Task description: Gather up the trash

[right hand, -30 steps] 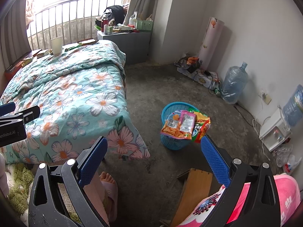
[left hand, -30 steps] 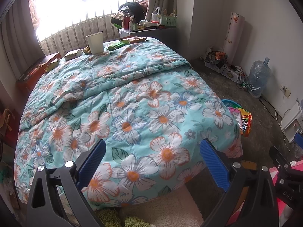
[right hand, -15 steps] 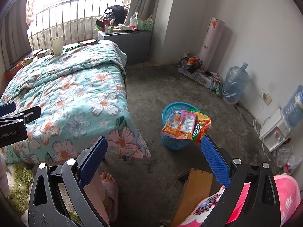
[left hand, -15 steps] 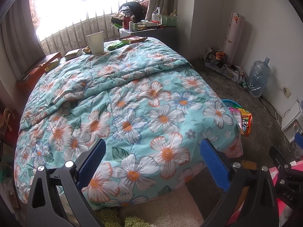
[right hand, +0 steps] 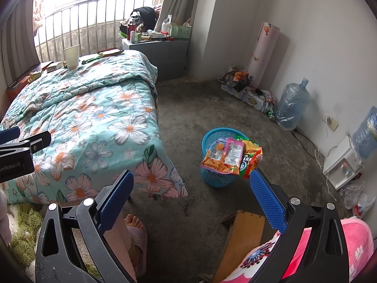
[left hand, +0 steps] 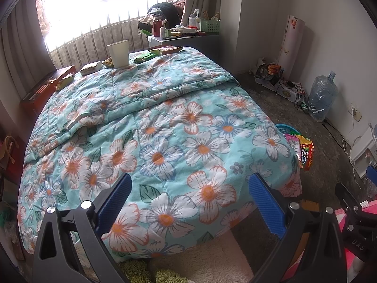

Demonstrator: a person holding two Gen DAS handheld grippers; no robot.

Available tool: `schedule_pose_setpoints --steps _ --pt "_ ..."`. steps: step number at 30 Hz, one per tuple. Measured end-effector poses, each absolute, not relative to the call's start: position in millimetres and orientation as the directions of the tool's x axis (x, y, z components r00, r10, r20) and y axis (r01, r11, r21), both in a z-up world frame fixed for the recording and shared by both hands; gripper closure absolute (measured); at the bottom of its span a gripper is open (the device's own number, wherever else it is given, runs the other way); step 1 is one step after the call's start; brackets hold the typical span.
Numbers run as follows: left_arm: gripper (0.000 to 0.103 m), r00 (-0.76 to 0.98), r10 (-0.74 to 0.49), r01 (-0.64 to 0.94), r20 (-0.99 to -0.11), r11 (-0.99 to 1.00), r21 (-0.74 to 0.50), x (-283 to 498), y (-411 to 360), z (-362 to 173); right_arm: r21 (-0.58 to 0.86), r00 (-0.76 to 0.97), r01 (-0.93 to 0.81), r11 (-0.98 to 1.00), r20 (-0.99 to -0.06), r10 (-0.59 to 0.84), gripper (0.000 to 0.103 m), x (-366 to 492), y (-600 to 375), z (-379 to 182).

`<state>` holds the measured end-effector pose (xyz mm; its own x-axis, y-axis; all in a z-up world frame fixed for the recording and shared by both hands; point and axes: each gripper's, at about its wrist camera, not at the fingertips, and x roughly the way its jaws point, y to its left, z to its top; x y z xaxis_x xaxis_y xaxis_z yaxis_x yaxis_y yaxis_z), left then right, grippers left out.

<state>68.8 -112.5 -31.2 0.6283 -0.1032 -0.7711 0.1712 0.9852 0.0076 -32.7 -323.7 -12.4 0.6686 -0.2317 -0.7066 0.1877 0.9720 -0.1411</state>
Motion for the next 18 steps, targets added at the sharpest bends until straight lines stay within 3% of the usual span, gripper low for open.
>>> schedule_pose_setpoints --steps 18 --pt "0.006 0.626 -0.103 0.171 -0.773 0.985 0.008 68.4 -112.5 -31.8 -0.140 0.668 0.189 0.972 -0.707 -0.232 0.008 -33.1 -323.0 -12.2"
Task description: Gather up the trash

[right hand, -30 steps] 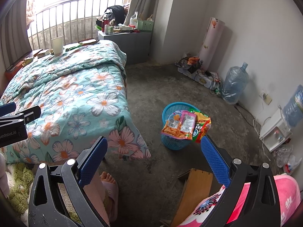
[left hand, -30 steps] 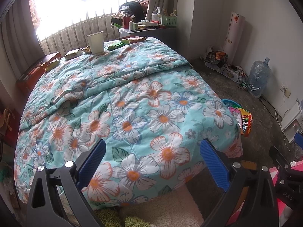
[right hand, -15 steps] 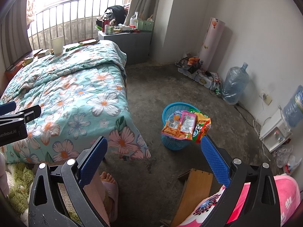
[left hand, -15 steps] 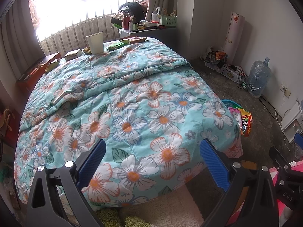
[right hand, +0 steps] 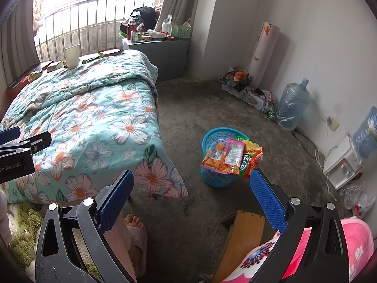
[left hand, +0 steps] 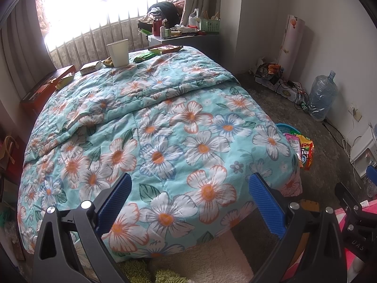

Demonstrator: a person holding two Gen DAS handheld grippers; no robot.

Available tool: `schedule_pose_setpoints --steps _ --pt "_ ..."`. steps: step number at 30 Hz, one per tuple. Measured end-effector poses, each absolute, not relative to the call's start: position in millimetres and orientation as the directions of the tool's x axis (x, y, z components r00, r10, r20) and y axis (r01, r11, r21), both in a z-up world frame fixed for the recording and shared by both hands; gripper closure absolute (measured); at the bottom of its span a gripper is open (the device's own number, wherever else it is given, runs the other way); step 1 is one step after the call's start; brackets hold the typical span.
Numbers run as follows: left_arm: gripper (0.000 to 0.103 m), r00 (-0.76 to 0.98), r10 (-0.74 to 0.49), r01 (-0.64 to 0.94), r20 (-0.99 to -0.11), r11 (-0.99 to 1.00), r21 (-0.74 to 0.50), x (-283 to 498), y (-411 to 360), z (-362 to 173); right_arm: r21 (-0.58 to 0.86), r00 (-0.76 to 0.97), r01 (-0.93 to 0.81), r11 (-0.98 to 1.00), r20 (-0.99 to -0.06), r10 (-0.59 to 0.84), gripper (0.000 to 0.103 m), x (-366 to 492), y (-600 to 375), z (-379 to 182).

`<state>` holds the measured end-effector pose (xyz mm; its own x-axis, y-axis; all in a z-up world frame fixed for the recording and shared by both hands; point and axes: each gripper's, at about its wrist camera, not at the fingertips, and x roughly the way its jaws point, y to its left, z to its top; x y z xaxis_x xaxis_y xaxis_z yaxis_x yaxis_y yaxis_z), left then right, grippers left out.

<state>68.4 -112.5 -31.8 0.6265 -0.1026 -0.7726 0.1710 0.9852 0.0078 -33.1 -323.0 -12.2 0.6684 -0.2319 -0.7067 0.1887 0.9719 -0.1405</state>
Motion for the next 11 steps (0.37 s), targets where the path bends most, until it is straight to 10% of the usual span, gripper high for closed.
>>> schedule_pose_setpoints --steps 11 --pt "0.006 0.626 -0.100 0.169 -0.773 0.986 0.010 68.2 -112.4 -32.2 -0.141 0.669 0.187 0.972 -0.706 -0.231 0.008 -32.0 -323.6 -12.9"
